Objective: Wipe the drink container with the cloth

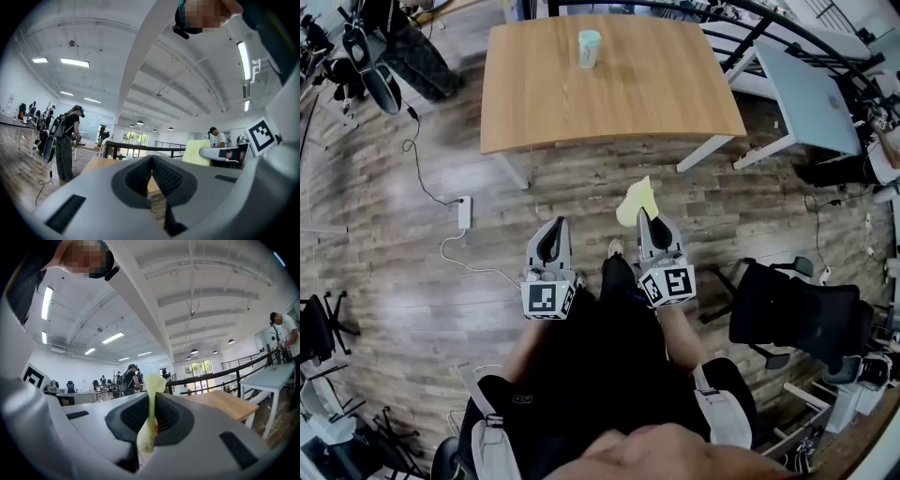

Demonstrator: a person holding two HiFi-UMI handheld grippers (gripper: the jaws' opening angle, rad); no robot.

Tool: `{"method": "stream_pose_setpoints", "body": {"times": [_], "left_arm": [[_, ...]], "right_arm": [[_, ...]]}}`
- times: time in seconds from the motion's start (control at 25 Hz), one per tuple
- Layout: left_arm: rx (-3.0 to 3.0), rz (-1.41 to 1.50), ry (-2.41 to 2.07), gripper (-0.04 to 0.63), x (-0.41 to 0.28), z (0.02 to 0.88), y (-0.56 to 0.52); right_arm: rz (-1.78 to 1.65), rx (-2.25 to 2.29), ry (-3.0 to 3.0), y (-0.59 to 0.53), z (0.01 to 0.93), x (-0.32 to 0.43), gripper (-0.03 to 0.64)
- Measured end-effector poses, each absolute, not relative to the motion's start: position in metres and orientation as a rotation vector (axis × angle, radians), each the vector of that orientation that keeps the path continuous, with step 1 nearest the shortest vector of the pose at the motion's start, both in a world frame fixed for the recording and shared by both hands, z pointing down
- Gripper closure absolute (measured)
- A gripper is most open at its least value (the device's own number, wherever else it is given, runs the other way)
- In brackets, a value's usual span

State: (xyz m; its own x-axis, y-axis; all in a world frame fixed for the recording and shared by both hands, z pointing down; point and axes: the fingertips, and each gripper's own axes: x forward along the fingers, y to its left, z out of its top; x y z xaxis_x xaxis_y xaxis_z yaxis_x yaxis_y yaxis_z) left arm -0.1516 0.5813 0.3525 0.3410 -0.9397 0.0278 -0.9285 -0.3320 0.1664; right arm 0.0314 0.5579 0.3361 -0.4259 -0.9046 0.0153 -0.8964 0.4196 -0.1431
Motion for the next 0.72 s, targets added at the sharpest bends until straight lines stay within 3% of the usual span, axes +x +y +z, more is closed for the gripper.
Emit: {"method": "stream_pose_setpoints", "body": {"times": [0.72], "left_arm": [[2.431,-0.127,-1.737,0.574,-0.122,0.353,0.386]], "right_arm": [[-0.179,-1.576,2.598,0.361,0.326,0.051,0.577]]}}
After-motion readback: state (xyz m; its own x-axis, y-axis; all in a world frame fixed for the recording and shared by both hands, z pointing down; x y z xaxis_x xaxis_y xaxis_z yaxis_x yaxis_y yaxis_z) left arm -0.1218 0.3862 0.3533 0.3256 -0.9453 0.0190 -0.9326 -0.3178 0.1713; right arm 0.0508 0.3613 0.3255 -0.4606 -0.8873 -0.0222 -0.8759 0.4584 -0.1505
